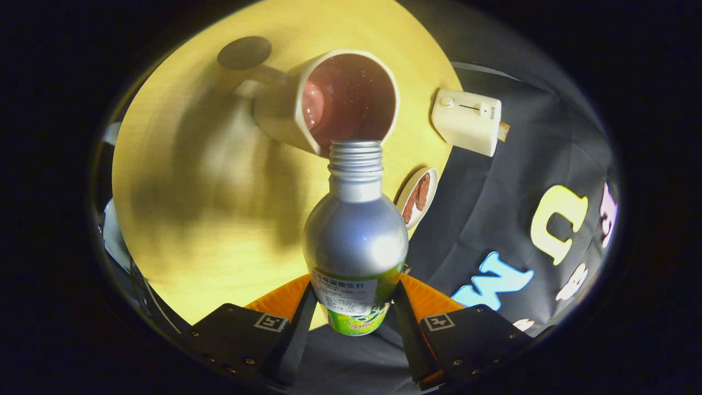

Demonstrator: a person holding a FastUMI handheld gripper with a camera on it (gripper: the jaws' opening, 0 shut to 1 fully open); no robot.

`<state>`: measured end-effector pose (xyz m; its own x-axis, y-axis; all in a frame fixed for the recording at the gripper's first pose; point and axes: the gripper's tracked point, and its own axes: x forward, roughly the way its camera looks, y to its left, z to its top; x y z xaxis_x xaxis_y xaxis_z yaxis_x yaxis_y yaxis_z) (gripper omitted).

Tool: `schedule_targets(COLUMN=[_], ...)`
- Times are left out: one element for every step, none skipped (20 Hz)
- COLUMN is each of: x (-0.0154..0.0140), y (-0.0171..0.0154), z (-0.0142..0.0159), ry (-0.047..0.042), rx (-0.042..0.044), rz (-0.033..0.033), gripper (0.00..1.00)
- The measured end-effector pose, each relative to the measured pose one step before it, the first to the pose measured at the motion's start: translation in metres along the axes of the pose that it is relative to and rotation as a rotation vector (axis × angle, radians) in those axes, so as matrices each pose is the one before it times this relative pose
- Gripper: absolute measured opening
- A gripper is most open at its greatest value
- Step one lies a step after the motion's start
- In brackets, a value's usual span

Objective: Take the bottle from table, then pour the juice into the cup, finally place the bottle on the coaster

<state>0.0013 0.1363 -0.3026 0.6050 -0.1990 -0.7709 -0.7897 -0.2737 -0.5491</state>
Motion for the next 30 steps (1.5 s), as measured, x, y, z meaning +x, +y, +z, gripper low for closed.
schedule_targets(x=[0.00205, 0.00073, 0.00156, 0.00069, 0.002, 0.00173, 0.00214, 0.00158, 0.0016, 0.00068, 0.00174, 0.00066, 0.00243, -0.00024, 0.00082, -0.00033, -0.00021, -0.00076, 0.00076, -0.00139, -0.00006, 0.00013, 0.00077, 0.00098, 0.00176, 0.00169, 0.00341, 0.00289, 0.00391, 0.00345], y=[0.0058, 0.00548, 0.00534, 0.0039, 0.00389, 0.00276, 0.00292, 0.0027, 0.00542, 0.00346, 0.00288, 0.00308, 0.00258, 0.00122, 0.00092, -0.00012, 0.00117, 0.0001, -0.00038, -0.001, -0.00106, -0.00028, -0.00133, -0.00178, -0.00007, -0.00059, -0.00137, -0.00204, -0.0012, -0.00264], z=[0.00337, 0.00286, 0.00208, 0.00006, -0.0004, -0.00168, -0.00134, -0.0019, -0.0024, -0.00253, -0.00129, -0.0015, -0.00019, 0.00036, 0.00076, 0.00167, 0.0022, 0.00475, 0.00416, 0.00428, 0.00463, 0.00449, 0.00443, 0.00446, 0.00362, 0.00415, 0.00287, 0.00364, 0.00255, 0.00313], ry=[-0.02539, -0.02437, -0.0198, -0.01847, -0.01623, -0.01196, -0.01353, -0.01524, -0.0125, -0.01135, -0.01202, -0.01251, -0.01736, -0.01873, -0.01853, -0.02196, -0.02411, -0.02848, -0.0277, -0.02548, -0.02196, -0.02206, -0.01854, -0.0198, -0.02052, -0.0186, -0.01597, -0.01514, -0.01547, -0.01562], rx=[0.04391, 0.04302, 0.04215, 0.04216, 0.04344, 0.04466, 0.04705, 0.04788, 0.04616, 0.04544, 0.04254, 0.03985, 0.03757, 0.03785, 0.03835, 0.03979, 0.03841, 0.03517, 0.03322, 0.0304, 0.02821, 0.02615, 0.02463, 0.0267, 0.03271, 0.03574, 0.03784, 0.03823, 0.03767, 0.035], rz=[0.00878, 0.01138, 0.01138, 0.00965, 0.00609, 0.00926, 0.01005, 0.00952, 0.01438, 0.01239, 0.01275, 0.01681, 0.01511, 0.01074, 0.01021, 0.00829, 0.01155, 0.01087, 0.00672, 0.00517, 0.00781, 0.01075, 0.00602, 0.00955, 0.01034, 0.00951, 0.00954, 0.00703, 0.00874, 0.00281], gripper=[0.75, 0.75, 0.75, 0.75, 0.75, 0.75, 0.75, 0.75, 0.75, 0.75, 0.75, 0.75, 0.75, 0.75, 0.75, 0.75, 0.75, 0.75, 0.75, 0.75, 0.75, 0.75, 0.75, 0.75, 0.75, 0.75, 0.75, 0.75, 0.75, 0.75])
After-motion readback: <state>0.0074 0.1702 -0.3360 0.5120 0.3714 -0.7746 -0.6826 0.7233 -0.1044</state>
